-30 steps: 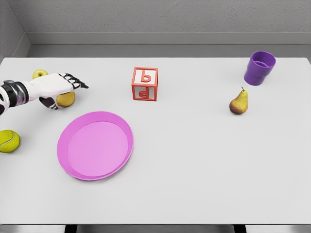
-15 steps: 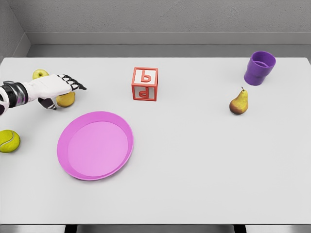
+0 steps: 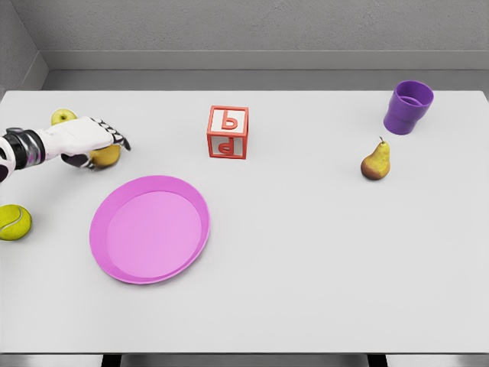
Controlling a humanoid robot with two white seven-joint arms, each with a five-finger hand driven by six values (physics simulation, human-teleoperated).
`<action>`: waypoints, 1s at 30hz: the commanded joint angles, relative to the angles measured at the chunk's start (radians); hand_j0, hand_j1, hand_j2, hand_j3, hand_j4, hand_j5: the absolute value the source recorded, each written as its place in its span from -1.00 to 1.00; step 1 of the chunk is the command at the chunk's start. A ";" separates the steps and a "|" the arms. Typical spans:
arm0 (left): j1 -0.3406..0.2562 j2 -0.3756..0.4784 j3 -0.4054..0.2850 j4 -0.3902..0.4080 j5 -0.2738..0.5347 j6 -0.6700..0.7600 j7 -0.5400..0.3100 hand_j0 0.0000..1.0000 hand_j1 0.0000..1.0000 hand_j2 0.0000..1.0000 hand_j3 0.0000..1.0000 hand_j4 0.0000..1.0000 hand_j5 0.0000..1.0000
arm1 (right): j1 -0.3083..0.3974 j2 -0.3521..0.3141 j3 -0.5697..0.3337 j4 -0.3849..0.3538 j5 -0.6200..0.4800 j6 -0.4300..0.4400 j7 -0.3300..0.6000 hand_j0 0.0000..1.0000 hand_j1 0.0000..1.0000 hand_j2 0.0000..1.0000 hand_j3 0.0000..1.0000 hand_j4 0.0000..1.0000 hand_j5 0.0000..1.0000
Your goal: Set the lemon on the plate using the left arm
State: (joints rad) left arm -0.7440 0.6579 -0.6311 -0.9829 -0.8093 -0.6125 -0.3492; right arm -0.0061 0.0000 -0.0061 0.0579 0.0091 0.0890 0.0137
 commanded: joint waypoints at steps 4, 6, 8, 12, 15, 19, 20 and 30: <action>0.000 0.003 -0.009 0.000 0.009 0.002 -0.002 0.13 0.13 0.13 0.13 0.13 0.13 | 0.000 0.000 0.000 0.000 0.000 0.000 0.000 1.00 1.00 1.00 1.00 1.00 1.00; 0.002 0.003 -0.009 -0.003 0.009 0.002 -0.001 0.13 0.13 0.13 0.13 0.13 0.13 | 0.000 0.000 0.000 0.000 0.000 0.000 0.000 1.00 1.00 1.00 1.00 1.00 1.00; 0.002 0.005 -0.007 -0.007 0.010 0.002 -0.001 0.13 0.13 0.13 0.13 0.13 0.13 | 0.000 0.000 0.000 0.000 0.000 0.000 0.000 1.00 1.00 1.00 1.00 1.00 1.00; 0.003 0.011 -0.007 -0.026 0.032 0.002 0.002 0.13 0.13 0.13 0.13 0.13 0.13 | 0.000 0.000 0.000 0.000 0.000 0.000 0.000 1.00 1.00 1.00 1.00 1.00 1.00; 0.006 0.014 -0.007 -0.046 0.053 0.002 0.004 0.13 0.13 0.13 0.13 0.13 0.13 | 0.000 0.000 0.000 0.000 0.000 0.000 0.000 1.00 1.00 1.00 1.00 1.00 1.00; 0.008 0.023 -0.002 -0.075 0.073 0.002 0.006 0.12 0.12 0.12 0.12 0.12 0.12 | 0.000 0.000 0.001 0.000 0.000 0.000 0.000 1.00 1.00 1.00 1.00 1.00 1.00; 0.011 0.035 -0.002 -0.095 0.096 0.002 0.006 0.12 0.12 0.12 0.12 0.12 0.12 | 0.000 0.000 0.000 0.000 0.000 0.000 0.000 1.00 1.00 1.00 1.00 1.00 1.00; 0.018 0.077 -0.007 -0.161 0.144 0.002 0.004 0.12 0.12 0.12 0.12 0.12 0.12 | 0.000 0.000 0.000 0.000 0.000 0.000 0.000 1.00 1.00 1.00 1.00 1.00 1.00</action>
State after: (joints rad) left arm -0.7256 0.7262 -0.6383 -1.1272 -0.6870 -0.6126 -0.3449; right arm -0.0061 0.0000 -0.0061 0.0579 0.0091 0.0890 0.0137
